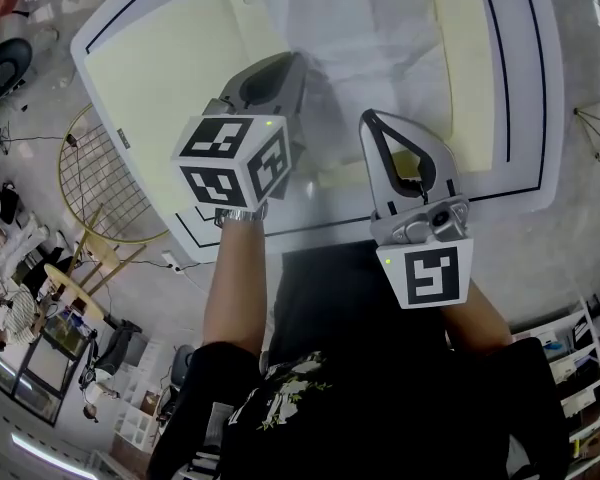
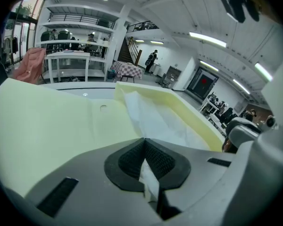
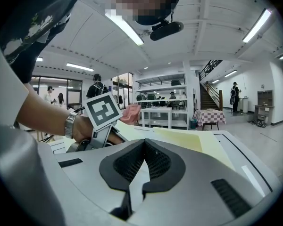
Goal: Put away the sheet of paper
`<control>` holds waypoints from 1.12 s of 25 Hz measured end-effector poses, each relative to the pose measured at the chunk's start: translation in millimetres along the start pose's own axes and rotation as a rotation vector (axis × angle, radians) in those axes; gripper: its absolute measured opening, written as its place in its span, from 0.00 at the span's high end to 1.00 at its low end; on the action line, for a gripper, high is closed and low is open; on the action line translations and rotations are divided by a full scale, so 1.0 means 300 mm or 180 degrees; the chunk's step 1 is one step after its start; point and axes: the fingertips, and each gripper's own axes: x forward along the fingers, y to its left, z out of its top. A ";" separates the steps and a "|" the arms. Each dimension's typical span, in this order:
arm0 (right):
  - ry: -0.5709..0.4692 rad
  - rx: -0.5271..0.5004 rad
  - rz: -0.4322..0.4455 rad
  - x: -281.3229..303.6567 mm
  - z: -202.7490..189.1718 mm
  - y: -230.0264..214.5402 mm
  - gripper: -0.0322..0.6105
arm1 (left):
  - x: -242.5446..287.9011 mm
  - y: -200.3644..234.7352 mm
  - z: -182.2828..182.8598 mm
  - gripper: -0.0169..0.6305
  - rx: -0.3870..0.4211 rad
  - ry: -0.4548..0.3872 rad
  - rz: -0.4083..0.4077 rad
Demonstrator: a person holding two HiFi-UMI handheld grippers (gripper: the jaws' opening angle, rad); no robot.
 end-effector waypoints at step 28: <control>0.0232 0.0138 0.0216 0.004 -0.020 -0.005 0.95 | -0.127 -0.052 0.083 0.71 0.0310 -0.0186 0.0216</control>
